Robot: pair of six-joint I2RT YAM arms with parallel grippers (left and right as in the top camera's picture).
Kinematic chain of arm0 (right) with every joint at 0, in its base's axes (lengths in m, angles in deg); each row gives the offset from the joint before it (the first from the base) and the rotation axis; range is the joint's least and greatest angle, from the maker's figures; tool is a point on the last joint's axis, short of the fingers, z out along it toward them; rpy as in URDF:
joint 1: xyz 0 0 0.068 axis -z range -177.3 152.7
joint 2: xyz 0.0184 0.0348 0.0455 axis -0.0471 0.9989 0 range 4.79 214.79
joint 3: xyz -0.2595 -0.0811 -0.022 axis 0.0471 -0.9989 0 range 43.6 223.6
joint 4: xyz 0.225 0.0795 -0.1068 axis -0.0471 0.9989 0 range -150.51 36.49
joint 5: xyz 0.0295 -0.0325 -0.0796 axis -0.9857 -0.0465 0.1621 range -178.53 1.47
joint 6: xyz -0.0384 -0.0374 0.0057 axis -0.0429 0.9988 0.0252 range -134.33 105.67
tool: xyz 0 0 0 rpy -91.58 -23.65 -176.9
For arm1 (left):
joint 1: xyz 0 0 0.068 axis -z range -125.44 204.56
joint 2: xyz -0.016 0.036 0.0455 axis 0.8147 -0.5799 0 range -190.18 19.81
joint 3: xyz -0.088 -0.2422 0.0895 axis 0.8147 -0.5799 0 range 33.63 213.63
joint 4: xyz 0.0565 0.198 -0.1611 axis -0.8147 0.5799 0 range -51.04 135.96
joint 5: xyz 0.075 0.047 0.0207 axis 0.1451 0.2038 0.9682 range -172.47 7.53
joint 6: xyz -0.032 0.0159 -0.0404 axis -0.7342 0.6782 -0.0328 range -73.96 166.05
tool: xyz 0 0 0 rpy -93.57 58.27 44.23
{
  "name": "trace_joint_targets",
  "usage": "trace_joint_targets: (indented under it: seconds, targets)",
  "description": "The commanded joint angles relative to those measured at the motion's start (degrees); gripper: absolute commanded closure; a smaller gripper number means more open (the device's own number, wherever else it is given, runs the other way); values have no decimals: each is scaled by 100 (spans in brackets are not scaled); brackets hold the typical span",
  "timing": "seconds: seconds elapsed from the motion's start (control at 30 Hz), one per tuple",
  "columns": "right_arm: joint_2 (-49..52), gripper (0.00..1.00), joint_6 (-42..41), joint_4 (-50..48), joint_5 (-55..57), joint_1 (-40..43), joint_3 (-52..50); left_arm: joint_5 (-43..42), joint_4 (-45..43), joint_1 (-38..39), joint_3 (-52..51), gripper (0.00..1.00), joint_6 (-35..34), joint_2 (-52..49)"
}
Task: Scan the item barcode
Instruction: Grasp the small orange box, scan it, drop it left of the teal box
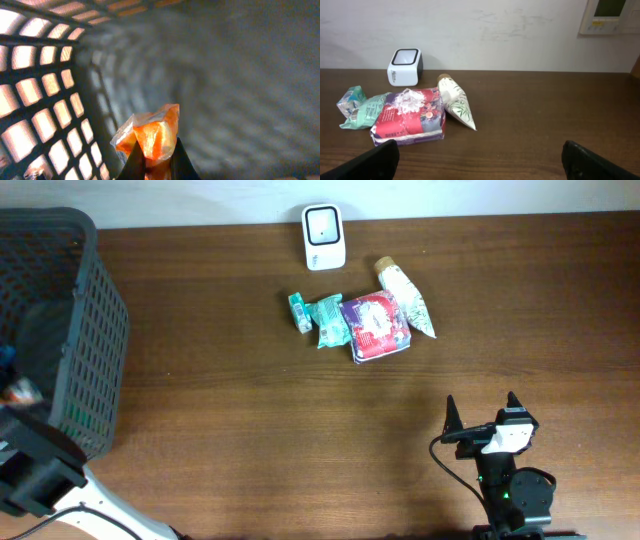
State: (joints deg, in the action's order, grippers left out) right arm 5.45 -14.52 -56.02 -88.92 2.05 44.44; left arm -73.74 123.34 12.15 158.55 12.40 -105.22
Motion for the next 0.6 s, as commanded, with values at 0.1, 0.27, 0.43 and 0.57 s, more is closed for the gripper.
trace_joint_targets:
  seconds: [0.1, 0.27, 0.43, 0.57]
  targets:
    - [-35, 2, -50, 13, 44, -48, -52, -1283, 984, 872, 3543, 100, 789, 109]
    - [-35, 2, -50, 13, 46, -48, -52, -1840, 1178, 2371, 4352, 100, 1552, 107]
    - [-35, 2, -48, 13, 44, -48, -52, -1429, 1233, 3995, 4350, 100, 1829, -70]
    - [-35, 2, -48, 13, 44, -48, -52, -1270, 1233, 5036, 4140, 100, 2326, -260]
